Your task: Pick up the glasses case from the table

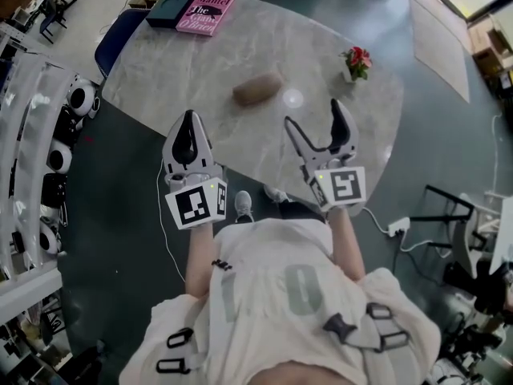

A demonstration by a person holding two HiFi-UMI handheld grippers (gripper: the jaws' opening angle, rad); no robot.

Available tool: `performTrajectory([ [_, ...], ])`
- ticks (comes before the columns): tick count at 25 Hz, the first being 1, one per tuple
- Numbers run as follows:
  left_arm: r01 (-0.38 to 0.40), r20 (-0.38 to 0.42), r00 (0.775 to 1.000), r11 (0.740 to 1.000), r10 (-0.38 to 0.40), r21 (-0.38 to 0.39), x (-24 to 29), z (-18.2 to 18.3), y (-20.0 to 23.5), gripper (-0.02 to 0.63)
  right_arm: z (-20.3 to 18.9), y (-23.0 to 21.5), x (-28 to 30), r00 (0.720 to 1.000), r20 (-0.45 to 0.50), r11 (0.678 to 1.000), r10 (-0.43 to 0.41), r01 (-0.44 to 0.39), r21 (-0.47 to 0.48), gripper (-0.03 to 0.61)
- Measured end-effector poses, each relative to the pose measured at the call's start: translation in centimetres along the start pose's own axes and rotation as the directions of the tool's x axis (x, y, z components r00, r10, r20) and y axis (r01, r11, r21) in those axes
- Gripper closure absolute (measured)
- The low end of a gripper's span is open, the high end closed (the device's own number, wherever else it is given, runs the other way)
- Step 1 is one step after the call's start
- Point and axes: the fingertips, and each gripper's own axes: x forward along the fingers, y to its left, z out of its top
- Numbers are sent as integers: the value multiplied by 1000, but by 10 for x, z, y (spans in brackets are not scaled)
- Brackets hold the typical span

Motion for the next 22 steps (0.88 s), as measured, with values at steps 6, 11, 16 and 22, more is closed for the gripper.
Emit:
performTrajectory([
  [6,-14,-18,1000,1000,14,-6,7,-6,10,611,19,18,34,978,-106,972,182,-195,-128,176],
  [11,-7,-22,1000,1000,6,-15,13,-11,15,611,17,35,59,902,-256,851,348,-418,-317,176],
  [16,-15,-35,999,1000,14,-25,13,-20,20,611,4,47,76,801,-436,666,409,-589,-457,175],
  [22,-45,-49,998,998,43,-41,14,-29,31,611,-43,42,97,703,-596,487,387,-705,-515,175],
])
